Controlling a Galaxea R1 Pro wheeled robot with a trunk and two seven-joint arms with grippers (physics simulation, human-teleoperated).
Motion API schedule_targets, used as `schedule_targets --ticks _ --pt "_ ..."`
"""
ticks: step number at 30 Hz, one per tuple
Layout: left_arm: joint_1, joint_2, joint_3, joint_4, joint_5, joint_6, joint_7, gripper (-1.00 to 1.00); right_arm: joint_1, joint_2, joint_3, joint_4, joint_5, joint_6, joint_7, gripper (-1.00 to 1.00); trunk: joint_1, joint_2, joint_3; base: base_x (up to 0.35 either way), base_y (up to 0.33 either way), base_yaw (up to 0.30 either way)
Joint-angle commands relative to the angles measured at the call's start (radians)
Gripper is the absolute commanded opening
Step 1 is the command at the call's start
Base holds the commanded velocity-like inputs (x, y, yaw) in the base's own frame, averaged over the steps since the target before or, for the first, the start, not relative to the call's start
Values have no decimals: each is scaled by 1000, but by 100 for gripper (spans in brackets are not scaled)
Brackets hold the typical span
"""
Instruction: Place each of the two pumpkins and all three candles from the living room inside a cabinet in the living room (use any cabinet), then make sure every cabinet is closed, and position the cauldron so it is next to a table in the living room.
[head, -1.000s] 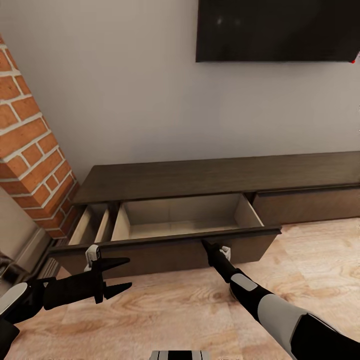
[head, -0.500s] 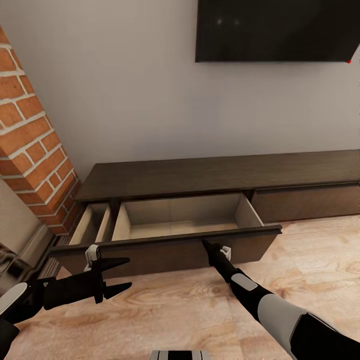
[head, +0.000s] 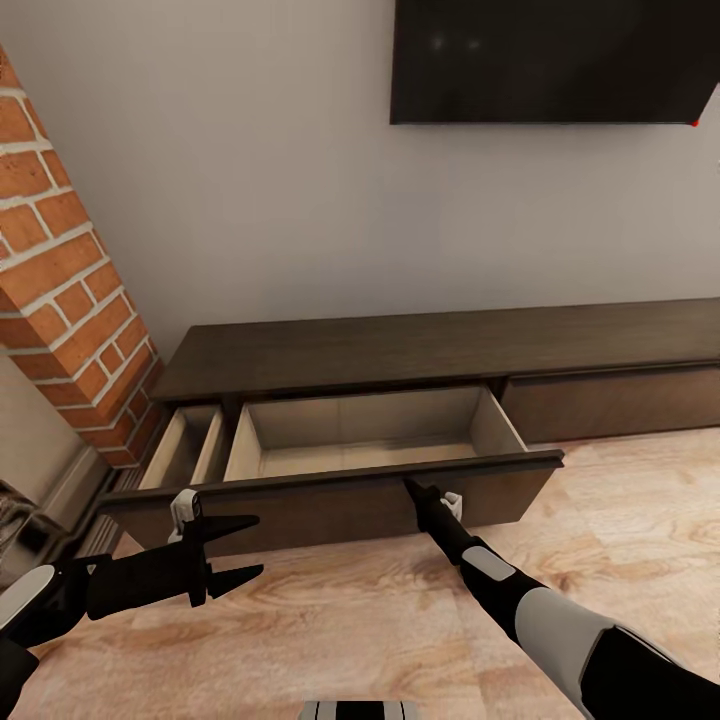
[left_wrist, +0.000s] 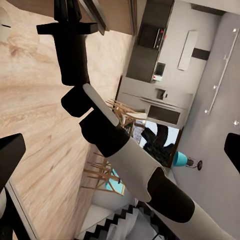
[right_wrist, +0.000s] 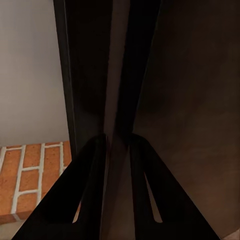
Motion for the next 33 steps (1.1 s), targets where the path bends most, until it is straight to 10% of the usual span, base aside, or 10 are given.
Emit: schedule_targets --ticks 1,21,22,33 --pt "-1 1 -1 0 11 1 9 100 -1 1 18 -7 -8 12 12 -100 0 0 -1 -14 0 0" --pt "-1 1 -1 0 11 1 9 100 -1 0 18 -8 -8 14 13 -100 0 0 -1 -45 0 0" --pt "-1 1 -1 0 11 1 9 100 -1 0 18 -7 -8 14 13 100 0 0 -1 -7 0 0" --pt "-1 1 -1 0 11 1 9 100 -1 -1 18 -6 -8 16 12 100 0 0 -1 -1 0 0"
